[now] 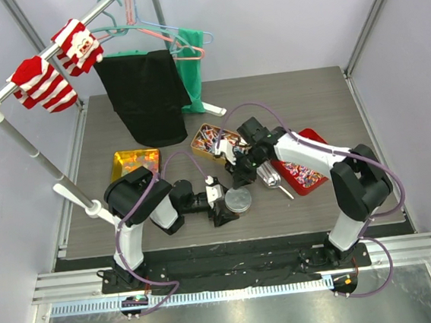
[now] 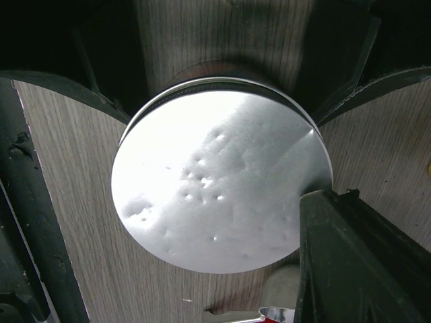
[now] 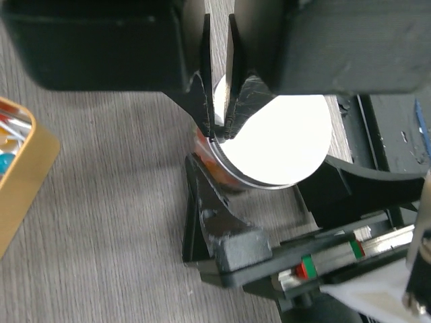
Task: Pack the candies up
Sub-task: Screw the bottle lid onto the packing bottle.
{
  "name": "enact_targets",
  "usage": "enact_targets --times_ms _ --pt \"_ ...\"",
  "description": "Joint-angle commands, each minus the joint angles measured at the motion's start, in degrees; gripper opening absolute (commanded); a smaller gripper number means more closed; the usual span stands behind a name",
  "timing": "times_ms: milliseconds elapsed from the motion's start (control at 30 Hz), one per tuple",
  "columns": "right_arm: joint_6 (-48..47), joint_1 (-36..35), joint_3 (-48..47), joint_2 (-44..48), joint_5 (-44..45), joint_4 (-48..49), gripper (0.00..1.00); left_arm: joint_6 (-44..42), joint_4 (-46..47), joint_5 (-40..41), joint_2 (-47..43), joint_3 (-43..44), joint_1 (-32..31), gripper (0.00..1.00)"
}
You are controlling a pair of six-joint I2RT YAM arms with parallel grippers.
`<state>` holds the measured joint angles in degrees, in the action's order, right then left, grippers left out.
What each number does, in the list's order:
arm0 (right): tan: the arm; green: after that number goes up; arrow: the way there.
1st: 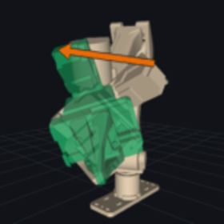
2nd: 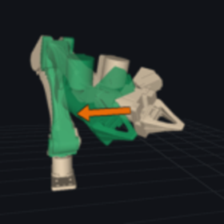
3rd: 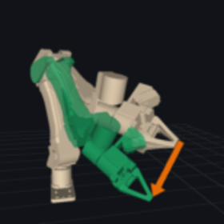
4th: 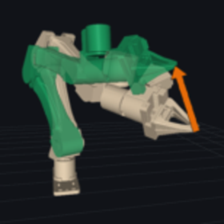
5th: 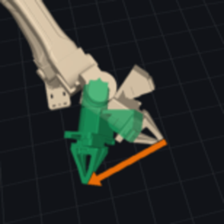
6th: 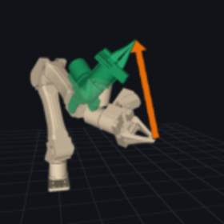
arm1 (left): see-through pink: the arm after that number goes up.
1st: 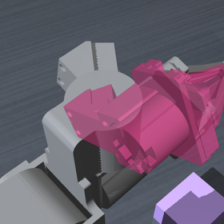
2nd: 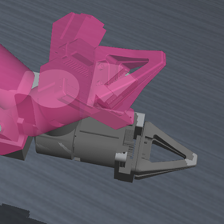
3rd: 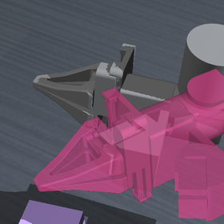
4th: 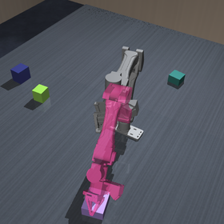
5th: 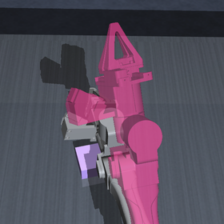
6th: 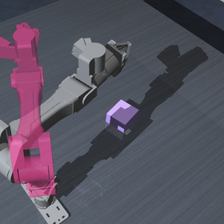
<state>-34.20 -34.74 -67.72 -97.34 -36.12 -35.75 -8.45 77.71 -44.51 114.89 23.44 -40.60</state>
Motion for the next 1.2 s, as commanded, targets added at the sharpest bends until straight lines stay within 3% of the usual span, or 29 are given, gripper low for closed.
enact_targets --times_ms 0,633,900,1167 --pt "-0.87 0.02 3.56 2.59 2.02 -3.89 0.13 -2.36 10.88 3.12 0.68 -0.24 -0.09 0.87" --pt "-0.69 0.11 12.35 10.32 1.49 -10.04 0.13 -2.54 10.88 4.61 0.95 -0.06 -0.09 0.87" --pt "-1.31 0.11 9.81 13.49 2.1 -12.77 0.13 -2.54 10.88 4.79 0.95 -0.06 -0.09 0.87" --pt "-2.1 0.11 1.37 12.35 4.04 -12.16 0.15 -2.54 10.88 4.52 1.04 -0.06 -0.01 0.87"
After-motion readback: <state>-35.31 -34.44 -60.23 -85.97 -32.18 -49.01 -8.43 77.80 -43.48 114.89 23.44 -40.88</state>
